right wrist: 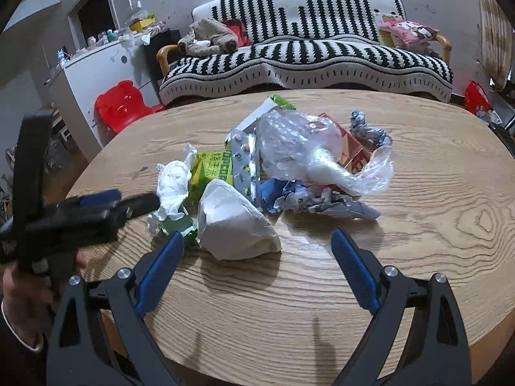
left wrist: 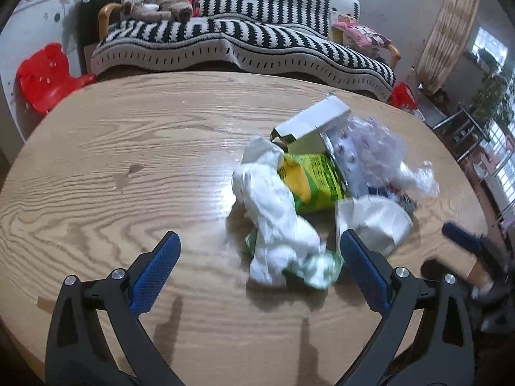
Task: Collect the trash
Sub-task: 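Swing both tools back over the trash pile on the table, then grasp the white tissue with left tool while right tool grasps the white mask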
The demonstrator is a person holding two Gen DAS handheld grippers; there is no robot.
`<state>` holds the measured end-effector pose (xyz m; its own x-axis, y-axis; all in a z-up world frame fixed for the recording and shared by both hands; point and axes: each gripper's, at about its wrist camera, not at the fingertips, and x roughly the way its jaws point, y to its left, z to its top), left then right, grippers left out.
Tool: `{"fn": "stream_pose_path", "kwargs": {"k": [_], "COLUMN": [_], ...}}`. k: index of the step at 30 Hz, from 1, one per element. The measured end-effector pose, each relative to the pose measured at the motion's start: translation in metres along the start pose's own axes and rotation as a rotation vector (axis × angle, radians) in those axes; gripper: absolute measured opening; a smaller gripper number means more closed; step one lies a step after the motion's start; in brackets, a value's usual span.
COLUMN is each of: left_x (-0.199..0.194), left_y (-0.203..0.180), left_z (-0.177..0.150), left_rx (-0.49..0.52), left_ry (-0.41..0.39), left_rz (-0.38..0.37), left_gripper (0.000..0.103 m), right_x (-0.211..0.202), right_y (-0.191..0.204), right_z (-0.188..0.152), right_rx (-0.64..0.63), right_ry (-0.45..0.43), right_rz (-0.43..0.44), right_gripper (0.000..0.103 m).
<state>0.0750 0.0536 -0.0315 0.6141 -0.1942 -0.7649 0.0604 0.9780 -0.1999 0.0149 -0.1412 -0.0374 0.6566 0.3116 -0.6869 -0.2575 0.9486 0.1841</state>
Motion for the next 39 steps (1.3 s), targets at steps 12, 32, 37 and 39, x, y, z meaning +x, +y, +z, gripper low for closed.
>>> {"fn": "stream_pose_path", "kwargs": {"k": [12,32,37,39], "left_x": [0.051,0.033,0.024,0.017], "left_y": [0.002,0.006,0.008,0.013], "left_z": [0.020,0.013,0.015,0.016], "left_rx": [-0.058,-0.071,-0.089,-0.118], "left_ry": [0.065,0.026,0.003,-0.020], "left_rz": [0.010,-0.024,-0.039,-0.052], "left_gripper": [0.094,0.015,0.015,0.015], "right_x": [0.043,0.035,0.026,0.022], "right_y": [0.001,0.002,0.002,0.001], "right_z": [0.007,0.009,0.013,0.014], "right_rx": [0.011,0.040,0.048,0.052], "right_ry": [0.070,0.031,0.003,-0.008], "right_rz": [0.032,0.072,0.087,0.096], "right_gripper": [0.089,0.068,0.068,0.068]}}
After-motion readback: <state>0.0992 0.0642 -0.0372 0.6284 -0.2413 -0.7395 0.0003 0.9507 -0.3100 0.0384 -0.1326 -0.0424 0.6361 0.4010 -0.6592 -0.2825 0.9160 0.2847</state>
